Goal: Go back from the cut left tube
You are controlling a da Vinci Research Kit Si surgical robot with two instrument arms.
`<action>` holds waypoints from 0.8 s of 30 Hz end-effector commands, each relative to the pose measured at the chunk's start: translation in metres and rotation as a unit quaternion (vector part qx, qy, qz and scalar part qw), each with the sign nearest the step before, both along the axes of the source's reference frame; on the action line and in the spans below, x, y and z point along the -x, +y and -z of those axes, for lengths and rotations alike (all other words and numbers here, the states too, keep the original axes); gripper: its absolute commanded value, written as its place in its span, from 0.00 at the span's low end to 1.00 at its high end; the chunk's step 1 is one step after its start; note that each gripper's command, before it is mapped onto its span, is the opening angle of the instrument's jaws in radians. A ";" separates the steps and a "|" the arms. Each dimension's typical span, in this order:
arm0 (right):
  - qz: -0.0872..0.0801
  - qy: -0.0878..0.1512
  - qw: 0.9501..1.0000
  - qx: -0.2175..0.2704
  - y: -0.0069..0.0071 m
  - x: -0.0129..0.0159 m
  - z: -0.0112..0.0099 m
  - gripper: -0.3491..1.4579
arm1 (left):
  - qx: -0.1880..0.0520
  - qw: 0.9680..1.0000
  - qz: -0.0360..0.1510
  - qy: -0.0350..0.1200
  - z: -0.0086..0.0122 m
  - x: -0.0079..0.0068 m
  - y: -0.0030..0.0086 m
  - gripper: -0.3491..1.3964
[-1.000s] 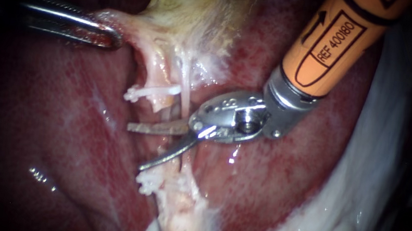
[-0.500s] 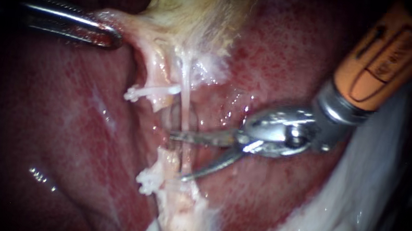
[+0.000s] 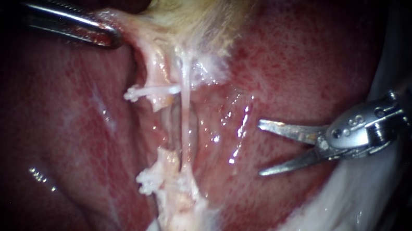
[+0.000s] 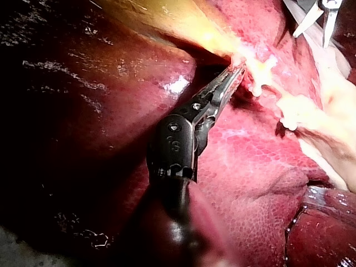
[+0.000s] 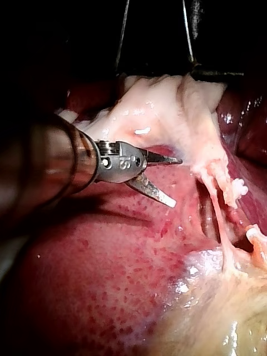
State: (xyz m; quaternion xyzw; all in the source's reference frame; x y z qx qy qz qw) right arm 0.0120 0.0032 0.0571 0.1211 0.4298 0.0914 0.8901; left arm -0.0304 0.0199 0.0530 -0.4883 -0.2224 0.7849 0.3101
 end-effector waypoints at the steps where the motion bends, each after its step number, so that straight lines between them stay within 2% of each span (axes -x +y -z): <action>1: -0.001 -0.003 1.000 -0.005 0.0000 0.0001 0.0000 0.99 | 0.001 1.000 0.001 0.001 -0.0001 0.0000 -0.0001 0.00; 4: -0.005 -0.005 1.000 -0.011 0.0000 0.0002 0.0000 0.99 | 0.003 1.000 0.001 0.001 -0.0007 0.0003 -0.0003 0.00; 7: 0.007 0.004 1.000 -0.021 0.0000 0.0003 0.0000 0.99 | 0.005 1.000 0.002 0.003 -0.0015 0.0007 -0.0007 0.00; 9: 0.007 0.005 1.000 -0.022 0.0000 0.0003 0.0000 0.99 | 0.006 1.000 0.001 0.001 -0.0021 0.0009 -0.0011 0.00; 13: 0.008 0.005 1.000 -0.022 0.0000 0.0003 0.0000 0.99 | 0.009 1.000 -0.010 0.003 -0.0037 0.0018 -0.0019 0.00; 17: 0.007 0.005 1.000 -0.022 0.0000 0.0003 0.0000 0.99 | 0.001 1.000 -0.015 0.005 -0.0050 0.0027 -0.0029 0.00; 24: 0.007 0.005 1.000 -0.022 0.0000 0.0003 0.0000 0.99 | 0.000 1.000 -0.017 0.005 -0.0051 0.0028 -0.0028 0.00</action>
